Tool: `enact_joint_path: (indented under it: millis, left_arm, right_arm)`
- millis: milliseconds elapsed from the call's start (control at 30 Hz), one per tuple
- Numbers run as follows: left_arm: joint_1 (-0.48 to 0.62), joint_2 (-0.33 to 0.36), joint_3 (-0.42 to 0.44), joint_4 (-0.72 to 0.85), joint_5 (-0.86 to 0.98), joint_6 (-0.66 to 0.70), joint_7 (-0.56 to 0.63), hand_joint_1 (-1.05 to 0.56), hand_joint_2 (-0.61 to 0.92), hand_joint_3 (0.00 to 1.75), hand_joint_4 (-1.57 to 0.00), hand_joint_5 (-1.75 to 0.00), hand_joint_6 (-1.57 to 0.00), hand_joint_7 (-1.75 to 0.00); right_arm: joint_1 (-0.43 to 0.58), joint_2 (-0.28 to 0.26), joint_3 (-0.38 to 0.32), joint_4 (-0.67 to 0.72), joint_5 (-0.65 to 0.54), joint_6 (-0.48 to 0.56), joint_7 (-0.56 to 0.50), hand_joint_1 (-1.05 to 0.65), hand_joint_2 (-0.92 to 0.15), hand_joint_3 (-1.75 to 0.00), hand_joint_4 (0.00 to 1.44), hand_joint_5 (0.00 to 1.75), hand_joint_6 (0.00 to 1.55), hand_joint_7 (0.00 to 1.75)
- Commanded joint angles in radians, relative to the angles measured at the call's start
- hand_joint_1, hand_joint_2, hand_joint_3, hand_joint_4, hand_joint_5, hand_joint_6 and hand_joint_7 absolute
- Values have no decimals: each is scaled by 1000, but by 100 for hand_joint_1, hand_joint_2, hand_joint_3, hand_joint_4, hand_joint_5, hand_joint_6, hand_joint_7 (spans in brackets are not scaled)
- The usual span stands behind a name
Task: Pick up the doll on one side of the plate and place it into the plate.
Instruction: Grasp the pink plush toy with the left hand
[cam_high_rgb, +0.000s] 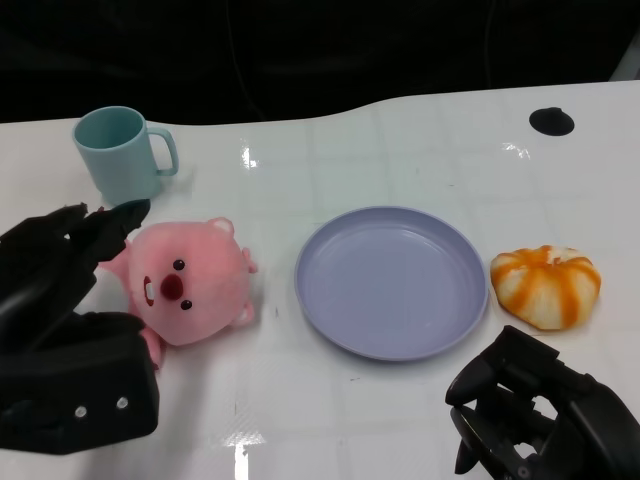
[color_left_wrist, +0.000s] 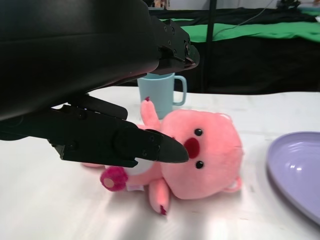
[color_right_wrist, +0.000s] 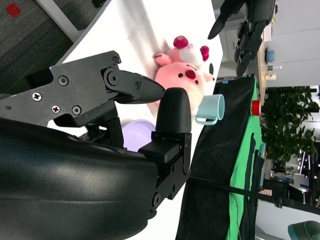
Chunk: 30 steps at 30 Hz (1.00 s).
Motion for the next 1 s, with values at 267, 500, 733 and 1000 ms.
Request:
enact_joint_path:
  millis: [267,500,733,1000]
  left_arm:
    - [-153,23,-130,266,146,37,26,-72,88,0,-5,-8,-11,0]
    - [-269,-1,-209,472,147,42,29,-73,89,0,-3,-8,-10,0]
    - [-395,-38,-288,735,139,-2,72,-70,91,1,-3,-7,-10,0]
    - [-499,-90,-339,963,85,-52,80,-54,89,0,-9,-8,-15,-1]
  right_arm:
    - [11,-5,-6,-19,9,3,-2,-35,-88,-60,61,172,49,160]
    - [16,-7,-2,-29,2,11,-6,-35,-89,-58,61,172,49,159]
    - [23,-5,1,-44,8,27,-9,-34,-89,-57,60,172,49,158]
    - [24,-4,1,-51,13,32,-9,-34,-89,-56,60,172,49,158]
